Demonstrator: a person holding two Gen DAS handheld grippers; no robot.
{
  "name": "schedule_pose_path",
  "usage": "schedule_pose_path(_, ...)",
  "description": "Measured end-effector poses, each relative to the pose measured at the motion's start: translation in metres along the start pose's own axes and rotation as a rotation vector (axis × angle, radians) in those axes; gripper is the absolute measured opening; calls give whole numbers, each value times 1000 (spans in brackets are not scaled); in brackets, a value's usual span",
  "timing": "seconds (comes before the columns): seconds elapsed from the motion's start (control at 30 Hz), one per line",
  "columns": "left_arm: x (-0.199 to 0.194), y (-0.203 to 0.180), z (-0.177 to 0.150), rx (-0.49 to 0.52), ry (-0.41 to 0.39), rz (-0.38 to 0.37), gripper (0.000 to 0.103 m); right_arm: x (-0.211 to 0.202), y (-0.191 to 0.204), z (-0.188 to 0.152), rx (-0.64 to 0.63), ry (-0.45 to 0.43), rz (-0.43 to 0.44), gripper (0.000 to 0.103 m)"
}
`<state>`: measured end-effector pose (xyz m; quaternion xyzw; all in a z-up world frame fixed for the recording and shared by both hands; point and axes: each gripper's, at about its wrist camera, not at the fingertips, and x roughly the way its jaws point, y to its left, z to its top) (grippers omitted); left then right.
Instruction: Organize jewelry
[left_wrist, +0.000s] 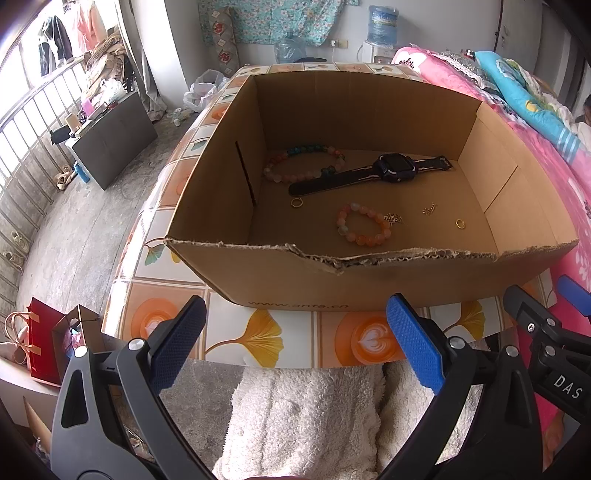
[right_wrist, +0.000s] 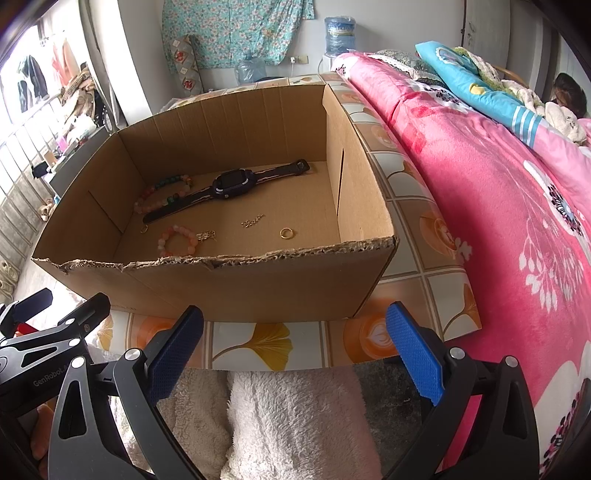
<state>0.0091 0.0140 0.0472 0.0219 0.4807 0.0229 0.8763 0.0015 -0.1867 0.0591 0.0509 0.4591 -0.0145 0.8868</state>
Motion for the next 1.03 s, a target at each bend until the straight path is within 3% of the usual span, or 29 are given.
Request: schedule_pose_path(1.03,2,0,0,-1,6,-6,95,1,1,-2,0,4,-3,96)
